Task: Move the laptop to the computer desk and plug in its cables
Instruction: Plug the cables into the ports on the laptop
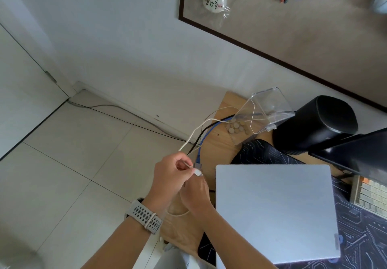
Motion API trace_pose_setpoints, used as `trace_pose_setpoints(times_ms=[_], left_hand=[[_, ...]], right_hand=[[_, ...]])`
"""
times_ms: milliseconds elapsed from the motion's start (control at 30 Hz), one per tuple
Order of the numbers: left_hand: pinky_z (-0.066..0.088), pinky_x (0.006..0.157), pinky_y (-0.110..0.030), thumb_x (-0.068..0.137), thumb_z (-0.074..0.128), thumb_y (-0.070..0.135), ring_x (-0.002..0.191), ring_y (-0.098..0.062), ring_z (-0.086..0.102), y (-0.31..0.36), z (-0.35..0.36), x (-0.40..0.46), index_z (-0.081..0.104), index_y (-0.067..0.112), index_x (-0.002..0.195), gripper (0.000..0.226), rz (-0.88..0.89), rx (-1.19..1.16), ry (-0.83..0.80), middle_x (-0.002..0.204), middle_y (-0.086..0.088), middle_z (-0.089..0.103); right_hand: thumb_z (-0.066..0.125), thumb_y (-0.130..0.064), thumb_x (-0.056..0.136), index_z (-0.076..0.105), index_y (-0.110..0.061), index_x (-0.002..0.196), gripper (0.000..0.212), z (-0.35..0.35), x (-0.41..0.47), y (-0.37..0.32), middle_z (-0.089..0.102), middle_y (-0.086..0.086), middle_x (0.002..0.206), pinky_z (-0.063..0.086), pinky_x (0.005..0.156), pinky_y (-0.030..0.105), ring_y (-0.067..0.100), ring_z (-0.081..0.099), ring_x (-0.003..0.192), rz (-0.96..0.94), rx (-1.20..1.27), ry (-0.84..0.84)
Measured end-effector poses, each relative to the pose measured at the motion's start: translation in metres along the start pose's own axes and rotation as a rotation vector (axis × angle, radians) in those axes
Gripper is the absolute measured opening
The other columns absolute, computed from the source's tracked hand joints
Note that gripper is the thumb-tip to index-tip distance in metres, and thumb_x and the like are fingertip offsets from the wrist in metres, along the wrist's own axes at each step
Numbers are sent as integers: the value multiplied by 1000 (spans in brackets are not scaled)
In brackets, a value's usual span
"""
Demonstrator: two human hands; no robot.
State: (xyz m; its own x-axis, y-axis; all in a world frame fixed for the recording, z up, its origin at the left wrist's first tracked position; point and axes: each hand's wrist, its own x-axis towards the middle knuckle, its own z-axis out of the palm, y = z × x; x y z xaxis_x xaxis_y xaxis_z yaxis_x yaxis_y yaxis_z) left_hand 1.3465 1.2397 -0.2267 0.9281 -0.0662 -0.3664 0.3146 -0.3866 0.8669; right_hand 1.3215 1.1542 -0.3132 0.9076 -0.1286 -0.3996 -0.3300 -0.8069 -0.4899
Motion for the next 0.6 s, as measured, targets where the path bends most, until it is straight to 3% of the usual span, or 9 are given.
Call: trace_pose_setpoints(times_ms=[133,200,300,400,500,600], left_hand=[[59,68,-41,72,75,8,67,-16,68,-8,5,6,62,20,69,18,-58,-4,46,67,-1,68],[58,69,-42,73,73,4,65,-19,67,-12,9,9,61,16,69,18,-147,-102,33,67,-6,67],[57,71,-41,76,71,-2,61,-20,64,-18,17,14,61,11,71,17,-281,-343,-41,71,-8,65],[56,70,-37,79,69,-3,64,-19,62,-18,27,17,61,8,72,16,-316,-425,-89,73,-10,66],[59,77,-40,81,68,-4,71,-20,64,-17,32,21,59,5,76,13,-327,-454,-112,78,-9,64],[59,72,-33,80,67,-6,77,-23,66,-19,38,25,59,3,76,13,-355,-481,-100,87,-14,64]], right_hand=[[47,-5,85,58,-13,109,28,2,-4,6,55,7,109,46,78,26,19,54,98,-51,-6,40],[47,-6,86,57,-12,113,30,-3,-12,9,52,6,113,45,84,24,19,53,102,-101,-10,45],[50,-5,85,60,-12,111,29,-21,-36,14,51,3,112,41,79,19,16,53,100,-181,-15,-41],[54,-8,86,62,-19,113,30,-44,-62,29,52,-3,114,44,80,19,11,54,97,-176,11,-96],[58,-4,84,67,-22,105,29,-71,-73,45,56,-9,106,44,80,14,2,56,90,-136,119,-45],[61,0,82,65,-27,96,30,-97,-67,57,59,-10,99,39,77,7,-3,55,89,-106,154,55]])
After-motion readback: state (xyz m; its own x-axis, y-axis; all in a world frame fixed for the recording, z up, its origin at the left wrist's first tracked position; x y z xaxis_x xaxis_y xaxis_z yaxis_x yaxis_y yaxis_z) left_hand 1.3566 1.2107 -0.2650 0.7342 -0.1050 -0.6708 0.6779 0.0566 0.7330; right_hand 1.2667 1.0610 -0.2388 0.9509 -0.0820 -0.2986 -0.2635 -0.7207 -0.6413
